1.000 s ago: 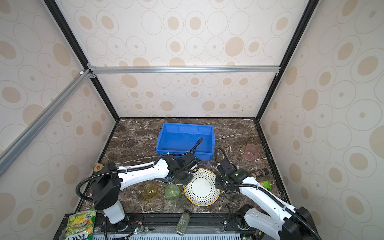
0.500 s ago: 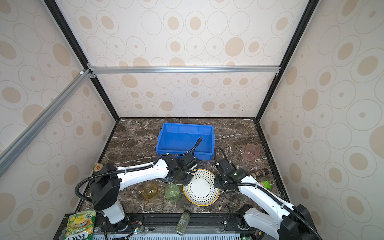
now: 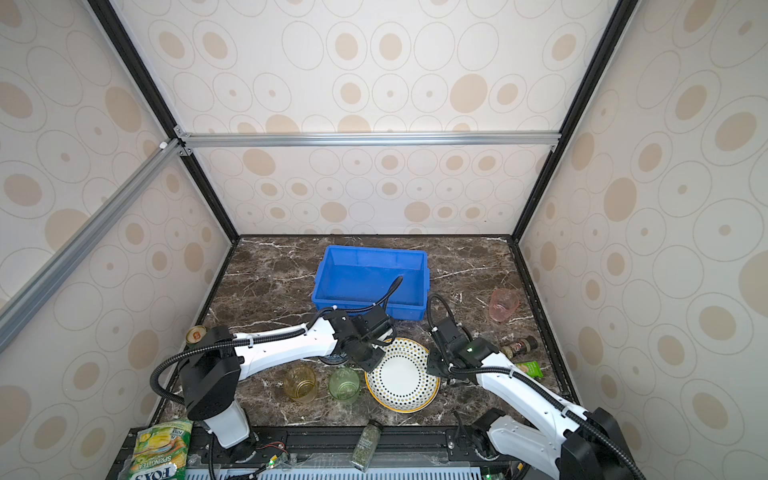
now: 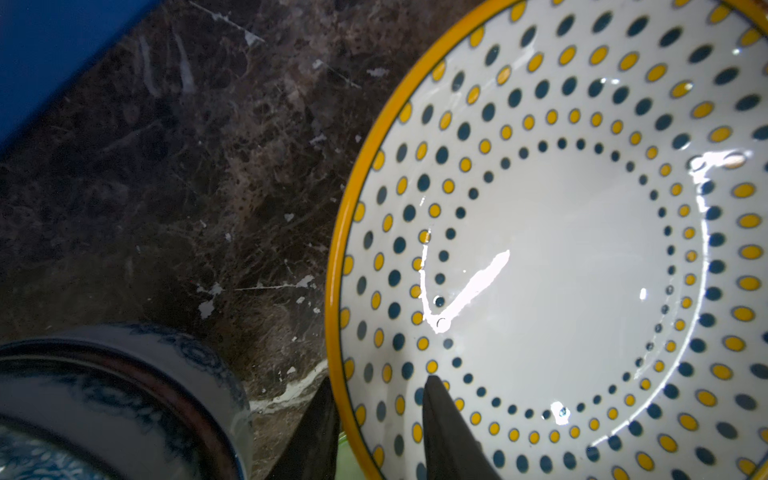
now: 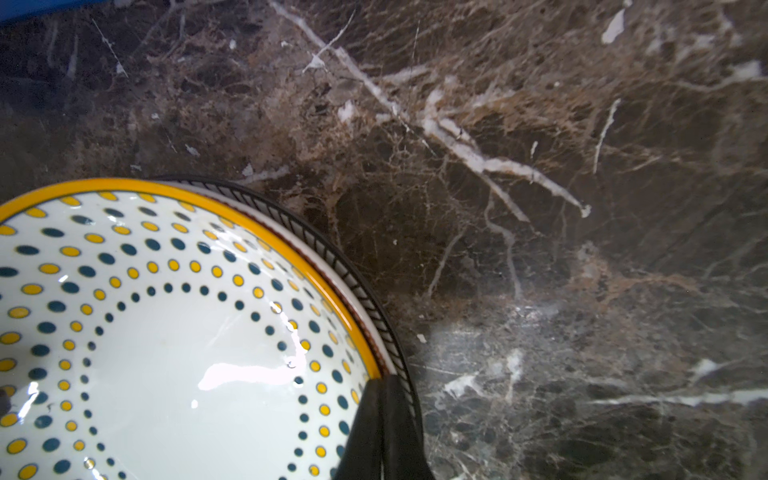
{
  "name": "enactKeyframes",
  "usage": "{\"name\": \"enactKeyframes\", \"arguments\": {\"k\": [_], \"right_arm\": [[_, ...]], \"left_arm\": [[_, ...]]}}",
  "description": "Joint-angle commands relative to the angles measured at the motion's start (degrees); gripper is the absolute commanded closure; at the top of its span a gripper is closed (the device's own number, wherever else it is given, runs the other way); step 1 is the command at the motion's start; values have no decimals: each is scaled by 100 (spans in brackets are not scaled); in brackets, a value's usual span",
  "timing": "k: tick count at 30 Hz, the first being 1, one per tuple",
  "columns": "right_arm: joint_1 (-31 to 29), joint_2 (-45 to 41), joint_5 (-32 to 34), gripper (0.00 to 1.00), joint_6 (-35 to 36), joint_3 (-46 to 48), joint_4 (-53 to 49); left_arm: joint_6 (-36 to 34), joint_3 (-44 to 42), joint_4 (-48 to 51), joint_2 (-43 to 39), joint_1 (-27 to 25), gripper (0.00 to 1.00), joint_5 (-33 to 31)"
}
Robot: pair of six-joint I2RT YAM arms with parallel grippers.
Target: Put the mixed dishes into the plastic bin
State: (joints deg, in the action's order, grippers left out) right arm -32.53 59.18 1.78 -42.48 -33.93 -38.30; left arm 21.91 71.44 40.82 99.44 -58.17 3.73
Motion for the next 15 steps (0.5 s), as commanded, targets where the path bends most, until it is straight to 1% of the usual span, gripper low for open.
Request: {"name": "enactKeyframes", "arguments": {"k": [1, 4, 15], "right_arm": [[-133, 33, -301, 93, -149, 199, -3], [-135, 14, -301, 93, -164, 192, -2], [-139, -82, -283, 93, -201, 210, 7]], "left_arm": [[50, -7, 57, 81, 41, 66, 150], [42, -7, -10, 124, 85, 67, 231], [-47, 116, 23, 304, 148, 79, 374]]}}
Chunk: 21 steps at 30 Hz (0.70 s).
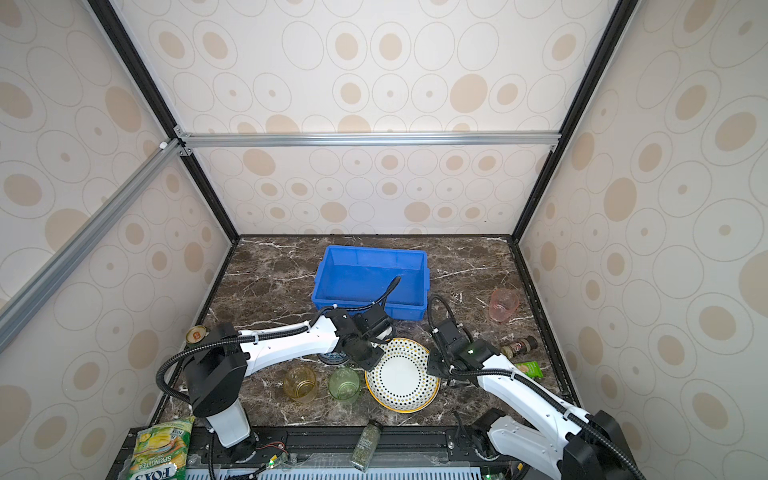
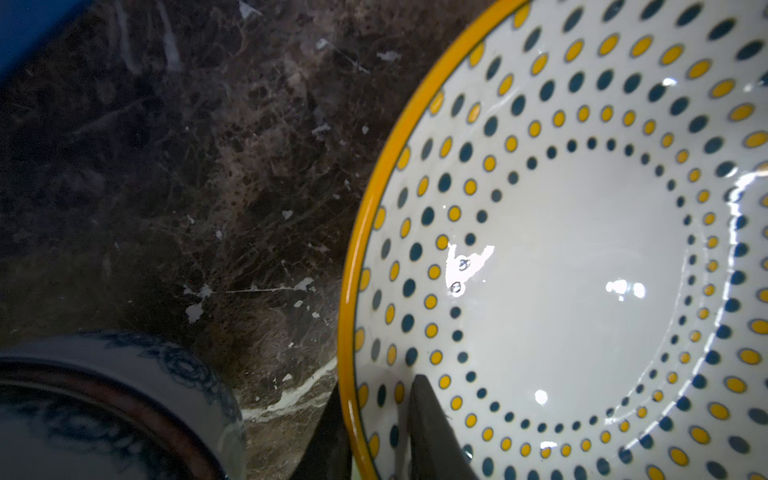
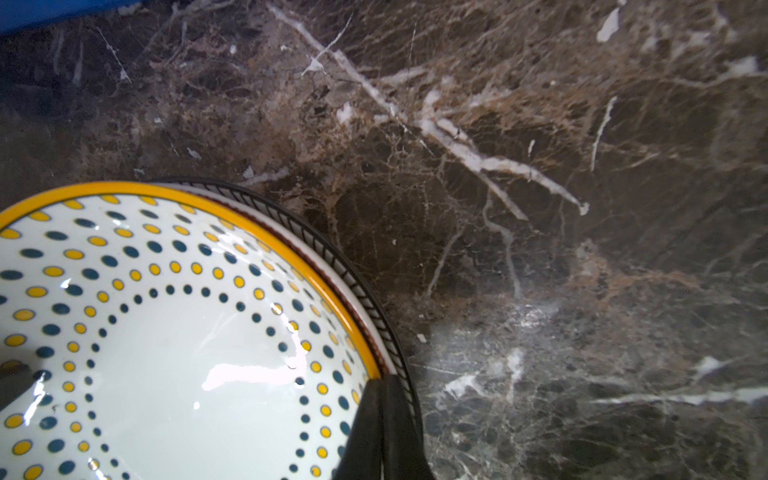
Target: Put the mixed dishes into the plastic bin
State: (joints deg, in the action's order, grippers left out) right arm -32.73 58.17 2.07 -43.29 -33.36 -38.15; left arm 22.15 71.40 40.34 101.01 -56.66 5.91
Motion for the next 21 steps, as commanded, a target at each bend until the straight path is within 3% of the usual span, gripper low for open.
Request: {"name": "enactKeyframes", "arguments": {"k": [1, 9, 11, 21], "right_arm": [[-120, 17, -310, 93, -119, 150, -9], [-120, 28, -281, 93, -92, 97, -12], [-124, 11, -254, 93, -61, 76, -42], [-122, -222, 163, 90, 101, -243, -450]], "left_arm": [[-69, 130, 75, 155, 0, 80, 156], [-102, 269, 167, 169, 28, 88, 85], [-99, 285, 165, 156, 27, 100, 32], [-157, 428, 113, 34, 26, 100, -97]]}}
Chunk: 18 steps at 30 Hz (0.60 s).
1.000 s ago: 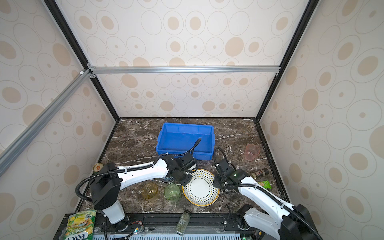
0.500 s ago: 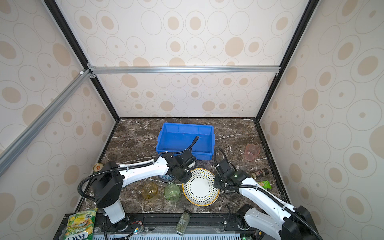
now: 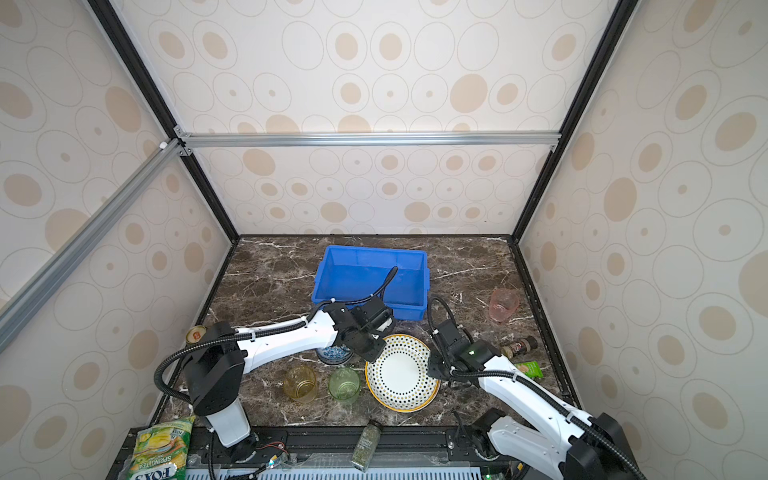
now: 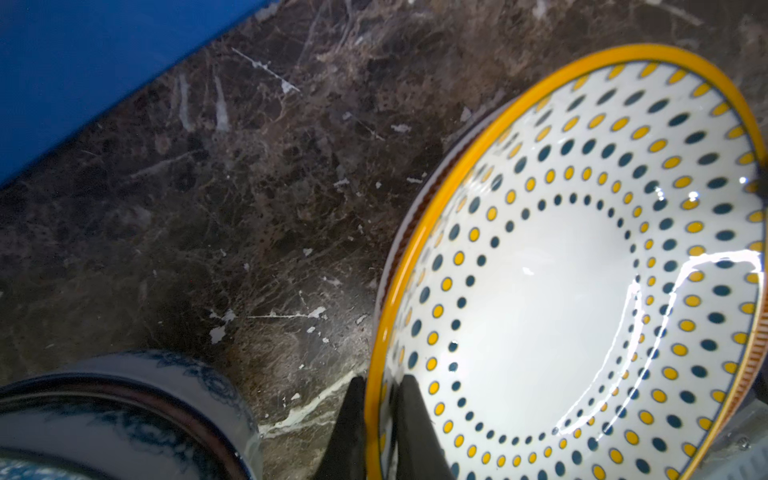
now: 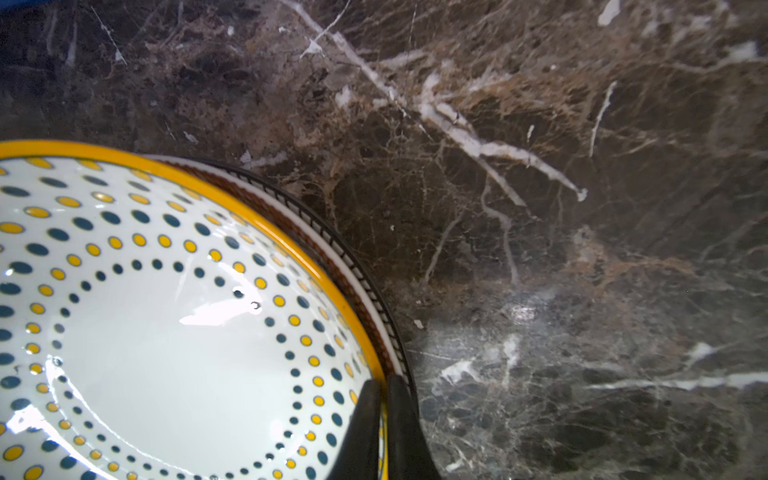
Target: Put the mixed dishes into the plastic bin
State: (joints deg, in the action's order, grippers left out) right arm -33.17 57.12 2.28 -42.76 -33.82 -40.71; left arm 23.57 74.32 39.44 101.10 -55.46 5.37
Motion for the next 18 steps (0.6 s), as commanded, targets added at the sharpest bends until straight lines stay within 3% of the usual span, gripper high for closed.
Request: {"name": "enactKeyframes", "arguments": {"k": [1, 18], "right_arm": [[-82, -137, 177, 90, 62, -242, -230], [-77, -530, 827, 88, 379, -1031, -796]], "left_arm": [[-289, 135, 180, 2, -90, 100, -57], [-239, -85, -233, -647, 86, 100, -86]]}}
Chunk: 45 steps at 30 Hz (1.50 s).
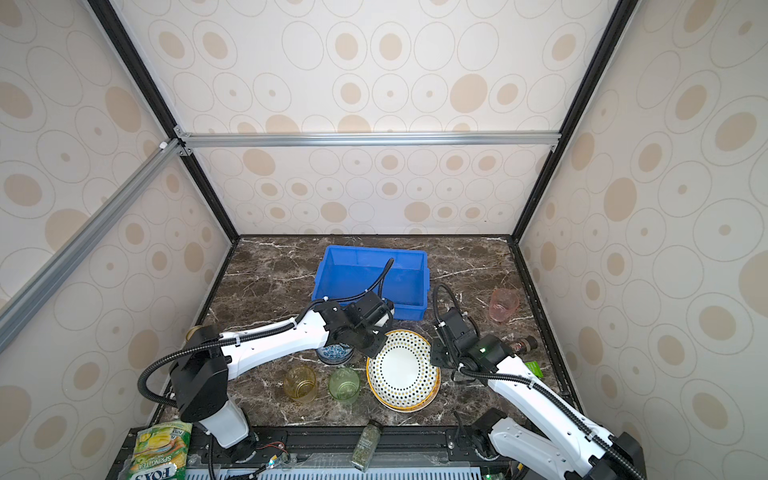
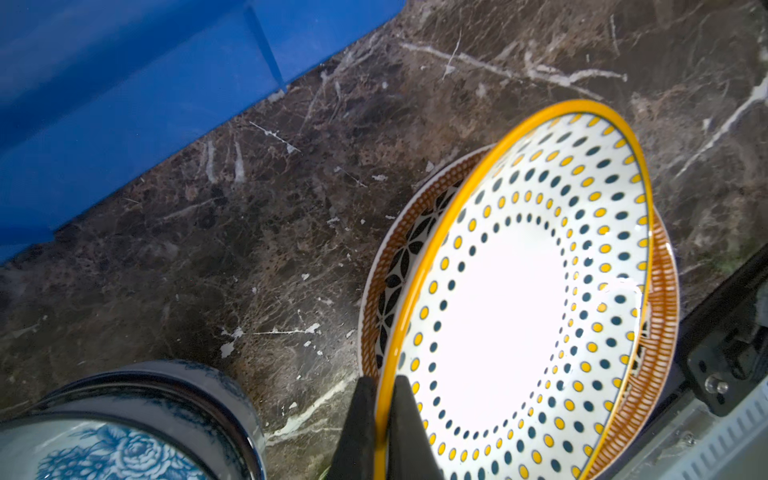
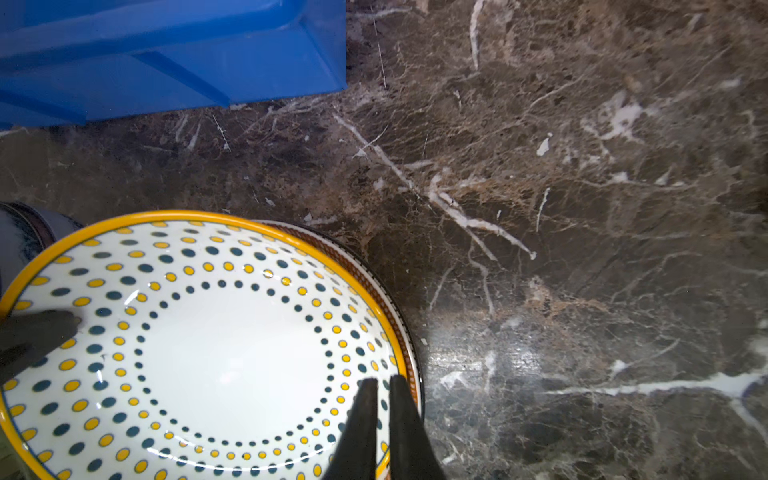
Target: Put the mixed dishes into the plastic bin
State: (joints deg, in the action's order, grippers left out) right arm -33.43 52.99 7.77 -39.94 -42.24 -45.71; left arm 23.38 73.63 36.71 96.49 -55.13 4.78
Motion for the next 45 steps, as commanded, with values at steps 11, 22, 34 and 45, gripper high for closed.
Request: {"name": "enactKeyframes", "arguments": {"k": [11, 22, 34, 45], "right_arm": [[-50, -408, 739, 87, 199, -408, -310], [-50, -282, 907, 87, 420, -631, -234], [-54, -41, 1069, 86, 736, -982, 183], [-41, 198, 1103, 86, 1067, -1267, 626]], "left_arm": [[-222, -94, -219, -619, 342, 100, 303], [-230, 3, -559, -978, 693, 100, 821], [-404, 686, -663, -1028, 1440, 100, 1181], [-369, 1049, -1308, -901, 2243, 100, 1401]]}}
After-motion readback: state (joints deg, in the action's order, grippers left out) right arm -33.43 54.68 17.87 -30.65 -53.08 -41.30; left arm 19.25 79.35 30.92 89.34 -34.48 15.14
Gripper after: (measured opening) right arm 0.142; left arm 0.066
